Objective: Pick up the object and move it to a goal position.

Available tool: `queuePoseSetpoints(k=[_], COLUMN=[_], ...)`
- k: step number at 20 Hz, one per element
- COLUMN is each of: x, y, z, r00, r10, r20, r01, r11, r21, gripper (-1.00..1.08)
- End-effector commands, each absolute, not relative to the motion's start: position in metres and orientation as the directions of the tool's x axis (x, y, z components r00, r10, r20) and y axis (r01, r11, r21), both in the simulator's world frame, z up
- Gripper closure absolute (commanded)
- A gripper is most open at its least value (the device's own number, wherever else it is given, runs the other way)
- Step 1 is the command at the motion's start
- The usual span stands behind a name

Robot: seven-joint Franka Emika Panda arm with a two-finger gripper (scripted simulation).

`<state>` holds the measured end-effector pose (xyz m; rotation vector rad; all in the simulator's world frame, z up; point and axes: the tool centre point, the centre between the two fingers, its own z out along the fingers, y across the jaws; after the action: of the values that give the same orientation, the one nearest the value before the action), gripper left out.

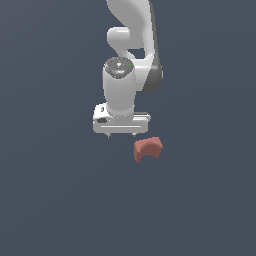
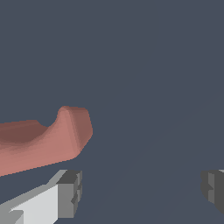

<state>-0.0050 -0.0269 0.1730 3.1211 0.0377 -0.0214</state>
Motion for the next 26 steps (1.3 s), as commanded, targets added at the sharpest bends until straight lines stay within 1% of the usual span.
queuePoseSetpoints(k=[1,11,19,26], x=[-0.005,-0.004,-0.004,-0.003], y=[-0.027,-0.042,-0.041,-0.035], z=[0.173,0.166,0.166,0.165], r00=[1.0,1.0,1.0,0.998], r10=[0.024,-0.004,-0.01,-0.067], r20=[-0.014,-0.014,-0.014,-0.013], r01=[0.024,-0.004,-0.01,-0.067], r11=[-1.0,-1.0,-1.0,-0.998], r21=[0.02,0.012,0.012,0.012], gripper=[-0.92,-0.92,-0.92,-0.92])
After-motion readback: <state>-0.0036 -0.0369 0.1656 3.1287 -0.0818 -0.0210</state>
